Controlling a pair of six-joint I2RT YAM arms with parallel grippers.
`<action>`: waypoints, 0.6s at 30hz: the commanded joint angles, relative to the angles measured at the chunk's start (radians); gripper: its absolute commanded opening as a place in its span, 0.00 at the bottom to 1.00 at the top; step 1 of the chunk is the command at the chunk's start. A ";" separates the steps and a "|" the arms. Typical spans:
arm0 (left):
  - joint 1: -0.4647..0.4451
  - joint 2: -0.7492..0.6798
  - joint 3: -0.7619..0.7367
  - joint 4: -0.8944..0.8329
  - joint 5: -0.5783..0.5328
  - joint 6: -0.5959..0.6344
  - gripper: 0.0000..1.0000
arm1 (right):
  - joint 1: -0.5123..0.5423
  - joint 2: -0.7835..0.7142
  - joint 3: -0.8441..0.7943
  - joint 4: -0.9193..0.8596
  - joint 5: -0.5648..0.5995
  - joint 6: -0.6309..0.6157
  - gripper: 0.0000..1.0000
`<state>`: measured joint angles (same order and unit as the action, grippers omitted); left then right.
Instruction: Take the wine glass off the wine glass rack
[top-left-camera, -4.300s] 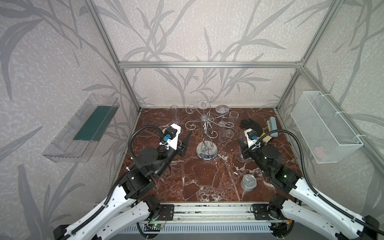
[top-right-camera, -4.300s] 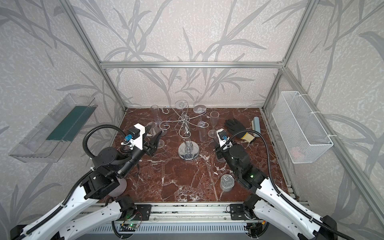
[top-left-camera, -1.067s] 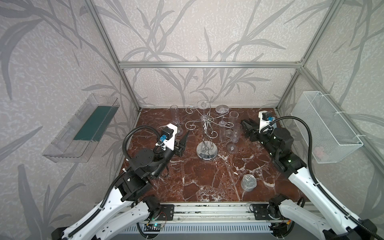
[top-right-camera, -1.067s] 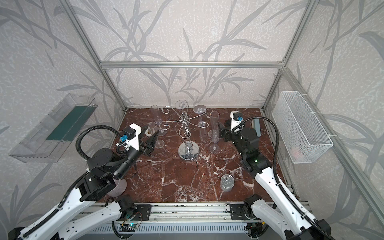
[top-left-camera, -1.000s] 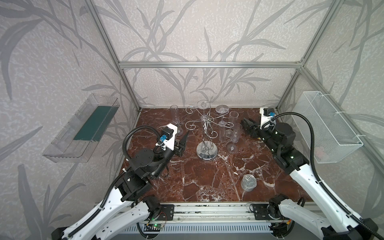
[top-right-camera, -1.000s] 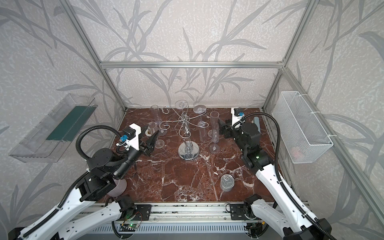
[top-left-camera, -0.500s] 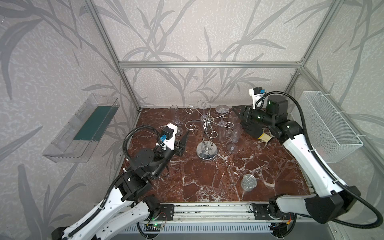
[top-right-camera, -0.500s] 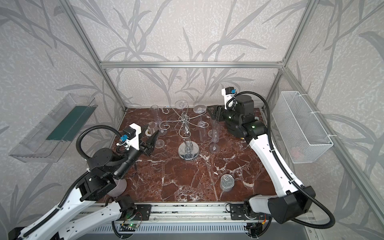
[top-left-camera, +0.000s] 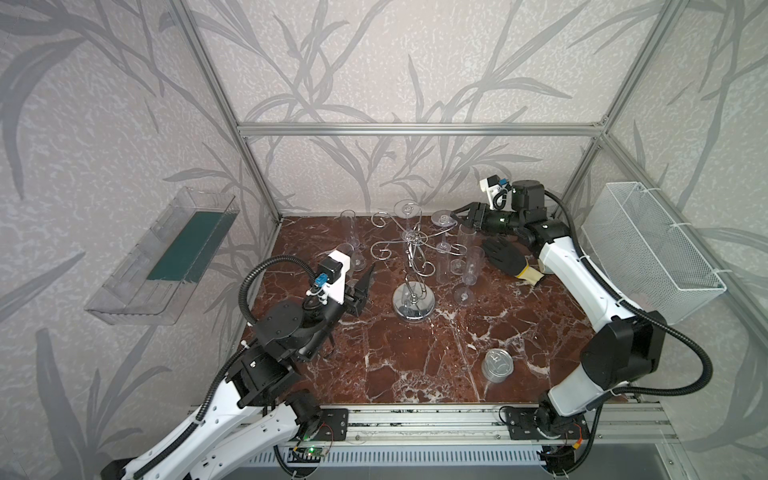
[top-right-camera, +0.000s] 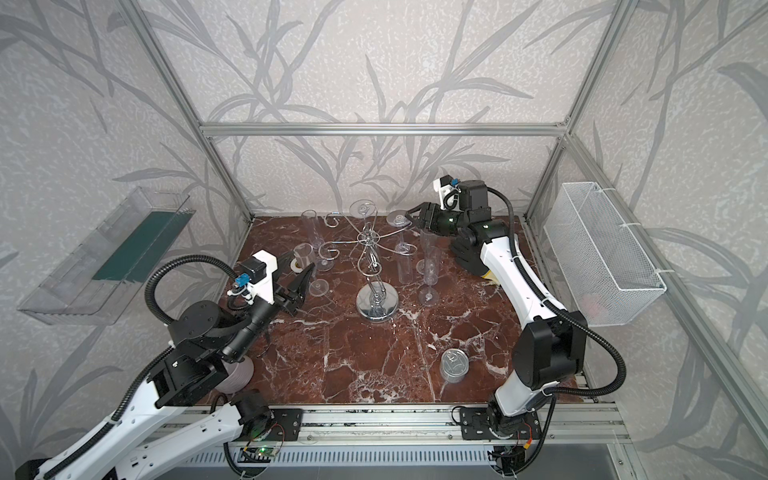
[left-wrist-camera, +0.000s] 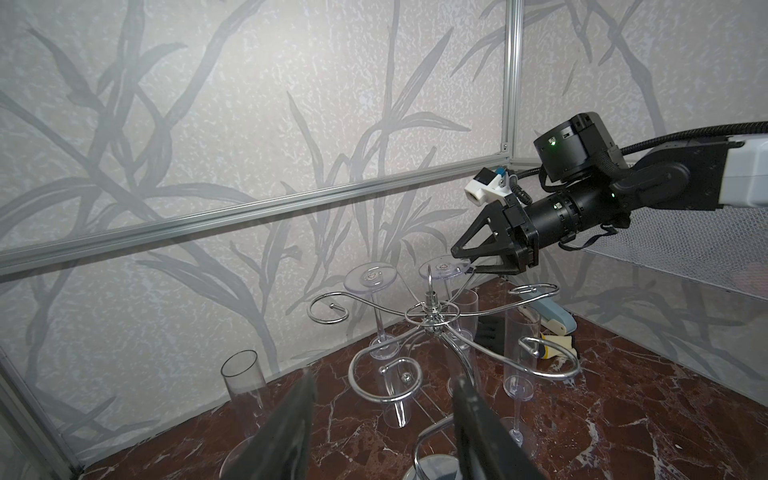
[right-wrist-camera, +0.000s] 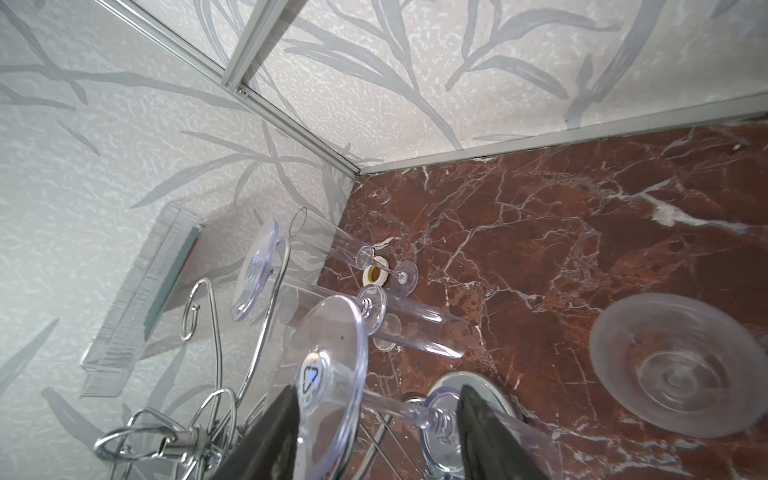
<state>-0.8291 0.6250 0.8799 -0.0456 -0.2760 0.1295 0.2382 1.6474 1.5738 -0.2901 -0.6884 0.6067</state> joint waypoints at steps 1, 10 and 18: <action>0.001 -0.024 -0.012 -0.010 -0.011 -0.013 0.55 | -0.004 0.020 0.037 0.116 -0.103 0.119 0.57; 0.000 -0.048 -0.027 -0.010 -0.021 -0.022 0.55 | -0.002 0.085 0.042 0.205 -0.171 0.222 0.52; 0.001 -0.053 -0.031 -0.014 -0.019 -0.034 0.55 | -0.001 0.124 0.049 0.265 -0.206 0.279 0.40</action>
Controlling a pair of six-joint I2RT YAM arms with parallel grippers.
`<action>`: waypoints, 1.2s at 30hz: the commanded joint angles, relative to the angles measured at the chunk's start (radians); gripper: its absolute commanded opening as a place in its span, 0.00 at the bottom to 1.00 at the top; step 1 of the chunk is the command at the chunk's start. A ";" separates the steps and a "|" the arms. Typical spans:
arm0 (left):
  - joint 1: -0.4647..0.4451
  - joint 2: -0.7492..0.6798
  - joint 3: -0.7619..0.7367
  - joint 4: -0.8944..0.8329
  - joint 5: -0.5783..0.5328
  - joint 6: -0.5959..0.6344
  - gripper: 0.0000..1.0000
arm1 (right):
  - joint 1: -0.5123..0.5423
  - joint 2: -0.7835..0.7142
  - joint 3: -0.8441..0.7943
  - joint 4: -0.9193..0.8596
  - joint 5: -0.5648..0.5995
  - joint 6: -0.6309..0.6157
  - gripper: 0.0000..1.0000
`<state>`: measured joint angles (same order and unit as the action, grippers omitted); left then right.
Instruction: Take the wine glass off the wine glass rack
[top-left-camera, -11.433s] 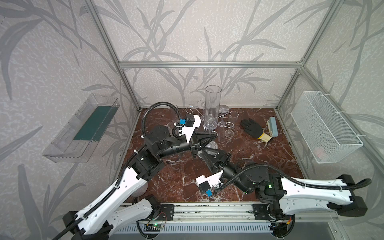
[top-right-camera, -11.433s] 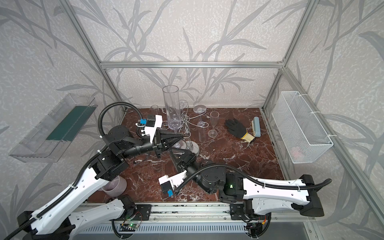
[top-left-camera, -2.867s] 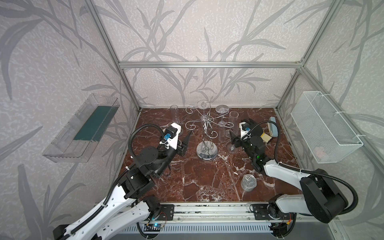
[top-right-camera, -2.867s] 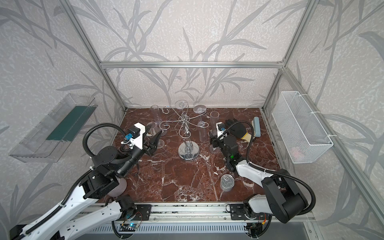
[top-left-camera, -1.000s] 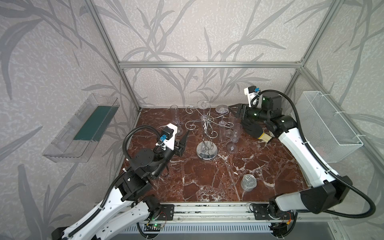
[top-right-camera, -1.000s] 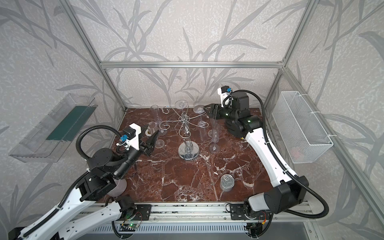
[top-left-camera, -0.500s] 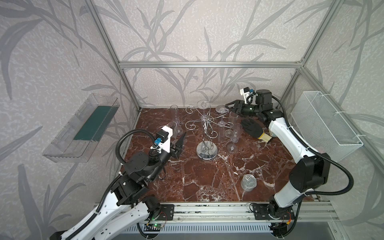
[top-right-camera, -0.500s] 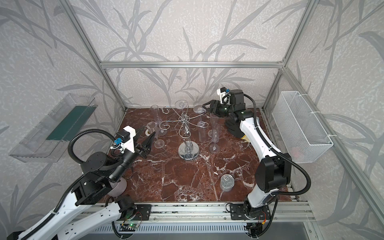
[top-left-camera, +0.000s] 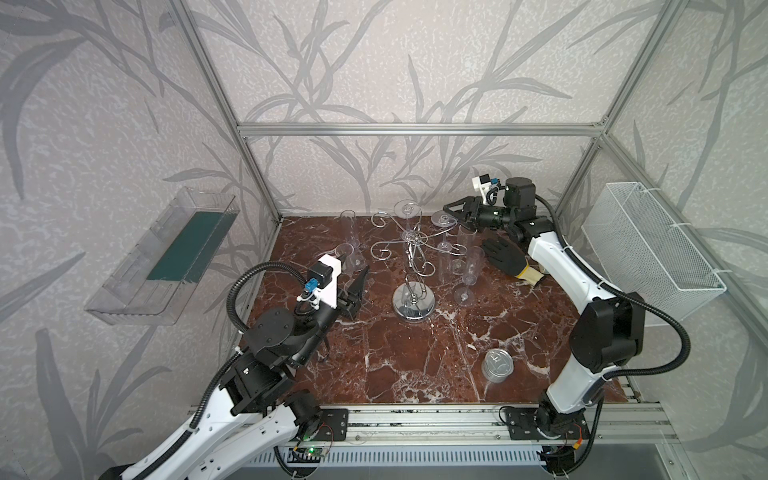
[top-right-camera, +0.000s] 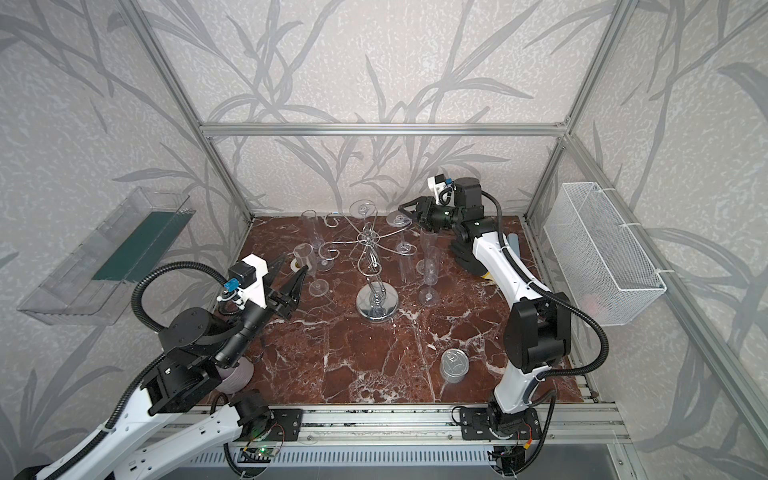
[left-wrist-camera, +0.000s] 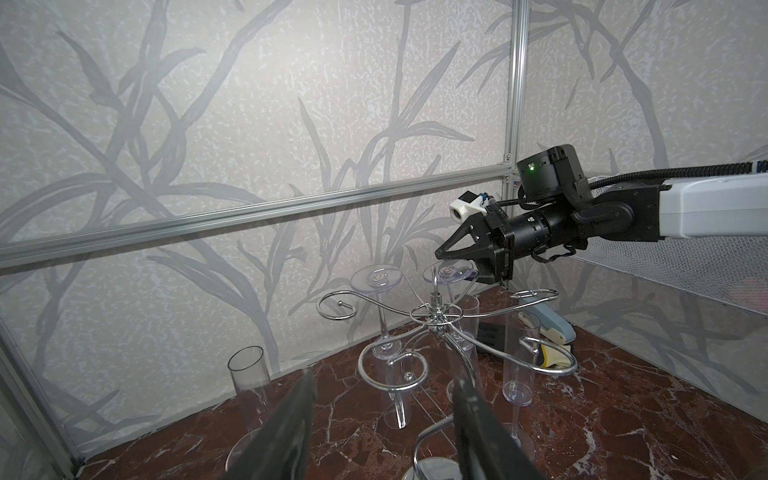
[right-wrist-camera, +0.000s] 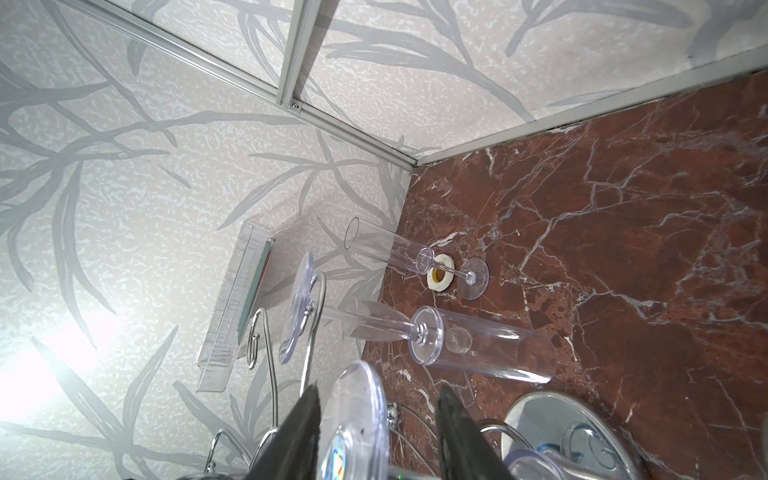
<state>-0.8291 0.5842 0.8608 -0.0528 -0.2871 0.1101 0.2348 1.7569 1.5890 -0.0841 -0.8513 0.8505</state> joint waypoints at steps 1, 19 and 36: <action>0.000 -0.011 -0.012 -0.007 -0.009 -0.016 0.55 | 0.004 0.019 0.036 0.060 -0.044 0.038 0.38; 0.001 -0.014 -0.012 -0.010 -0.016 -0.013 0.55 | 0.012 0.030 0.022 0.089 -0.053 0.054 0.24; 0.001 -0.009 -0.011 -0.008 -0.011 -0.018 0.55 | 0.012 0.019 0.006 0.136 -0.066 0.090 0.14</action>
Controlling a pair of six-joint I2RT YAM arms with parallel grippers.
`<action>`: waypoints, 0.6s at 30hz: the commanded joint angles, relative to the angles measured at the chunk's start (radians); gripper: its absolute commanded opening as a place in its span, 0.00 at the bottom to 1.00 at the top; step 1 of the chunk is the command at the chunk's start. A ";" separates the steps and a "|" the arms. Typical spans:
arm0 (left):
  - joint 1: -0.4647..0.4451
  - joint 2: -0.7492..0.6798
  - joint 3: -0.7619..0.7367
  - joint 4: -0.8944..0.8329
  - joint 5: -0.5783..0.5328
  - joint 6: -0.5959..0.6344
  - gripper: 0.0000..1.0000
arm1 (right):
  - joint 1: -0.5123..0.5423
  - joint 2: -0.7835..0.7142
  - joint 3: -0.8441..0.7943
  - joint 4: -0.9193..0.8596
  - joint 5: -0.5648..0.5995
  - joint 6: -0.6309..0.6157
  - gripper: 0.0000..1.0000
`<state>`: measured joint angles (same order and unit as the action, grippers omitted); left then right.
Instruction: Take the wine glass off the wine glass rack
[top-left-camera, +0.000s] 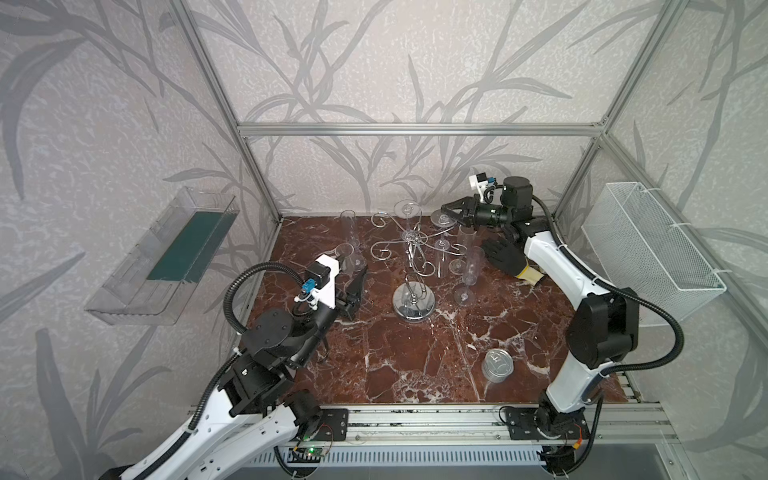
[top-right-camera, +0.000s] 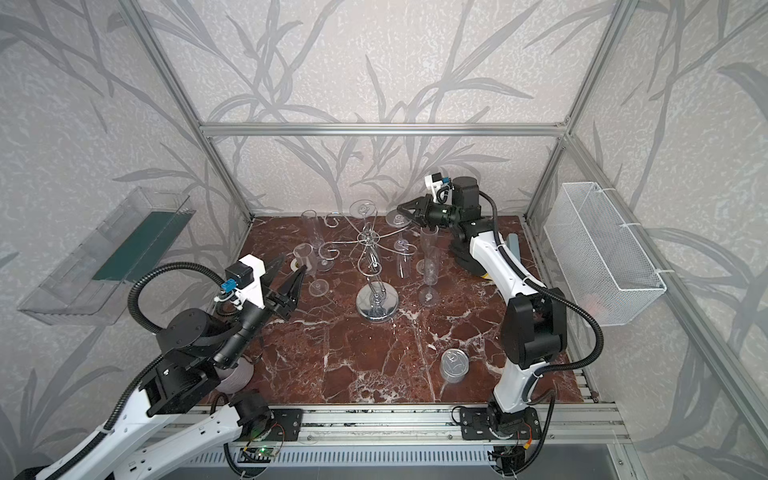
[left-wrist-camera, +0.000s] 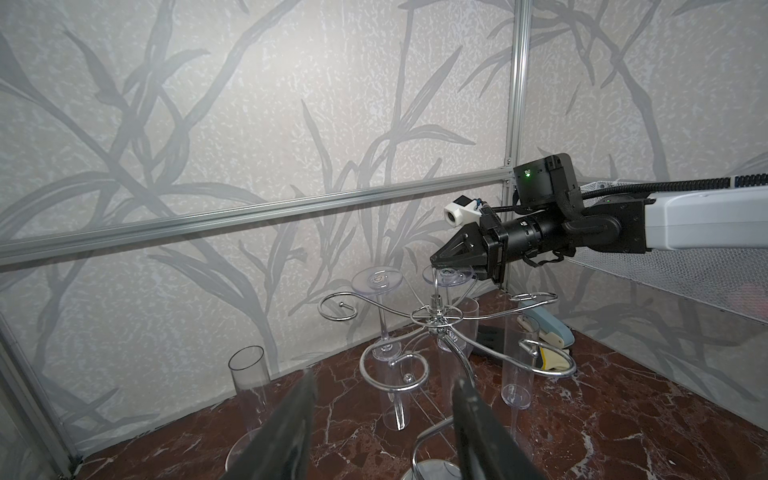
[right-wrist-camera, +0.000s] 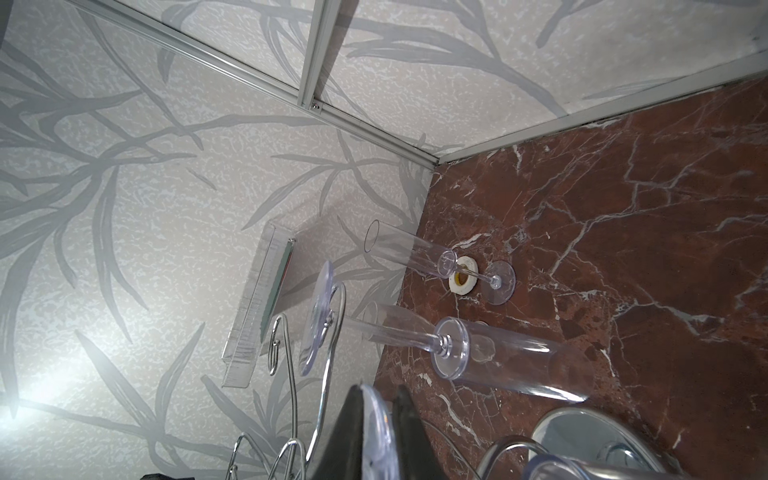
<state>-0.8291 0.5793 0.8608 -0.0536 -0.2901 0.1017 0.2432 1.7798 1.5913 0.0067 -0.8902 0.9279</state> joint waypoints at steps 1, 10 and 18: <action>0.000 -0.004 -0.009 -0.008 -0.008 -0.008 0.55 | 0.004 -0.005 0.003 0.045 -0.027 0.012 0.13; 0.001 0.000 -0.006 -0.008 -0.006 -0.010 0.55 | 0.004 -0.011 -0.031 0.124 -0.040 0.086 0.07; 0.000 -0.003 -0.007 -0.012 -0.010 -0.005 0.55 | 0.004 -0.017 -0.074 0.319 -0.059 0.257 0.00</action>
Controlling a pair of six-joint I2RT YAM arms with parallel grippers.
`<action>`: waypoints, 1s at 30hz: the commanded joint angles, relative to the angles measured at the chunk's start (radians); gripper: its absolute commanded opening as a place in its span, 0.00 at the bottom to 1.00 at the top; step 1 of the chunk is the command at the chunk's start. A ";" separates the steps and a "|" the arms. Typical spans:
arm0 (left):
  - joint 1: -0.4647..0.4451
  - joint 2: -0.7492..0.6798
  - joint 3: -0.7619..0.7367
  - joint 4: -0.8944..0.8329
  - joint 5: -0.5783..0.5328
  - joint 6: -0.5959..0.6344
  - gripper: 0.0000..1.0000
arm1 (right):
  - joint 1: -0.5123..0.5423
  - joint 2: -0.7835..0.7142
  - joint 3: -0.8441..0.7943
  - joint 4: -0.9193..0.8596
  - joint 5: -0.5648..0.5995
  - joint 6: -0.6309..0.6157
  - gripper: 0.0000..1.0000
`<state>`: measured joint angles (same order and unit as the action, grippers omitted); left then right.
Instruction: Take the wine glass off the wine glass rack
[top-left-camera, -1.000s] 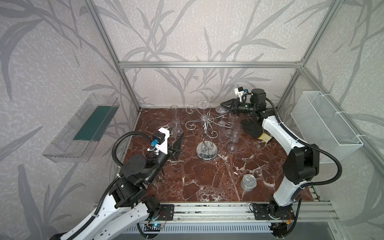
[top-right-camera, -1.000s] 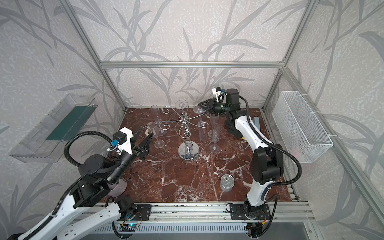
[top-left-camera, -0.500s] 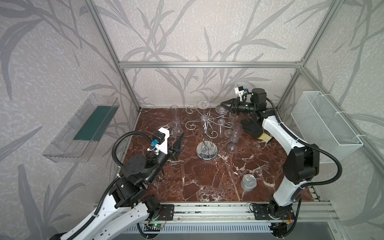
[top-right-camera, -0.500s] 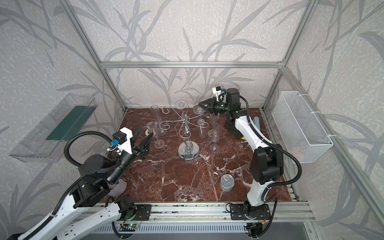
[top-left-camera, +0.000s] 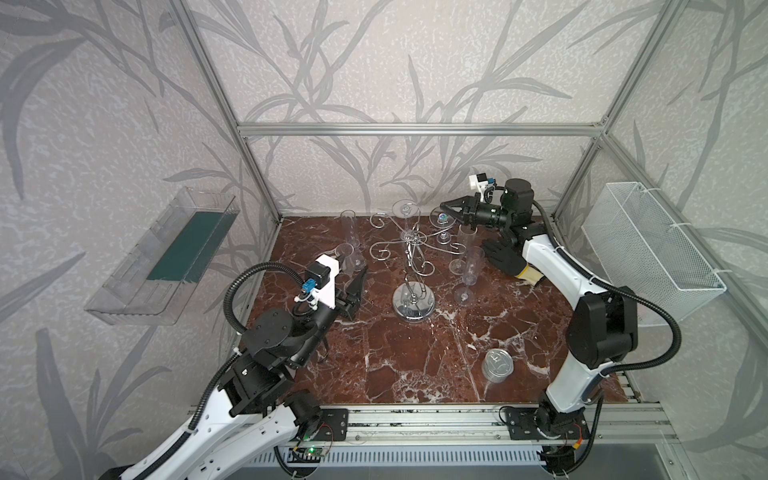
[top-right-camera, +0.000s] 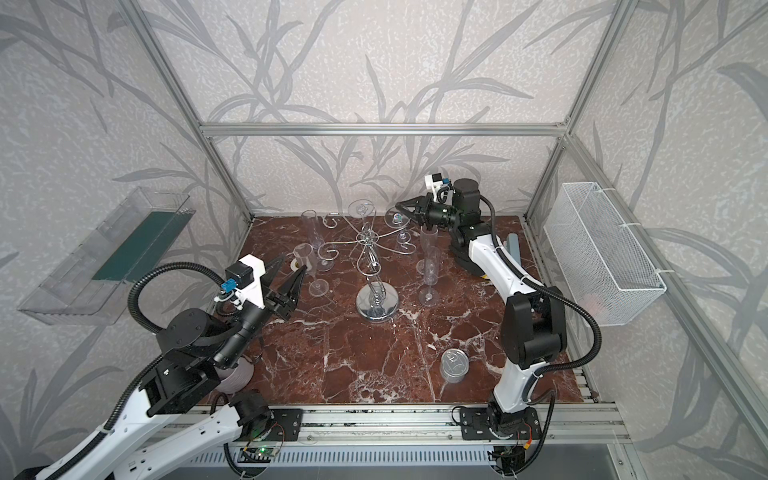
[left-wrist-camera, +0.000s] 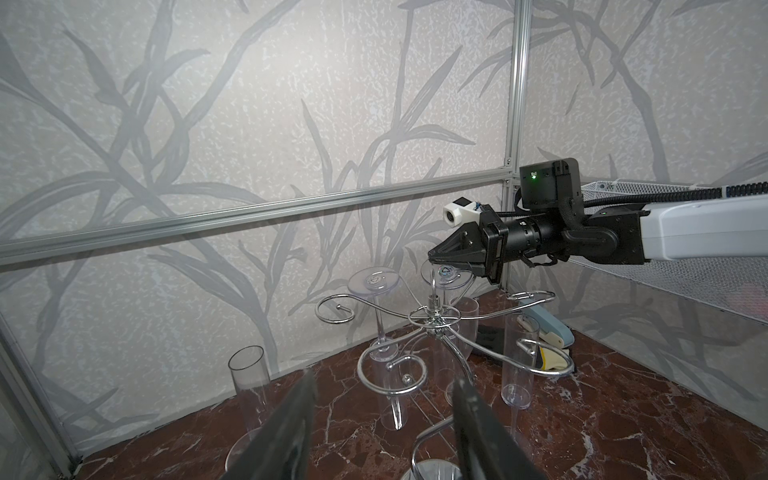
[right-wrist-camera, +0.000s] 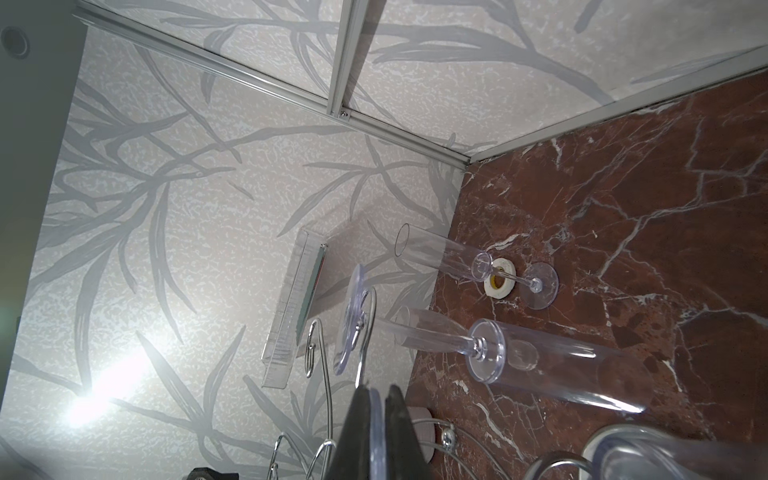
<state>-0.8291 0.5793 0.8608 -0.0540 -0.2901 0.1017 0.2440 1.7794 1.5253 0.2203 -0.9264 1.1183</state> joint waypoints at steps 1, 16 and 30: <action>0.001 -0.003 -0.007 -0.010 -0.009 -0.005 0.55 | 0.003 -0.018 -0.008 0.109 -0.022 0.074 0.00; 0.001 -0.014 -0.008 -0.022 -0.014 -0.005 0.55 | 0.000 -0.041 -0.022 0.207 -0.003 0.193 0.00; 0.001 -0.020 -0.011 -0.025 -0.019 -0.003 0.55 | -0.006 -0.066 -0.020 0.226 0.018 0.228 0.00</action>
<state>-0.8291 0.5690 0.8608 -0.0757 -0.2920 0.1017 0.2428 1.7607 1.5040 0.3954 -0.9154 1.3392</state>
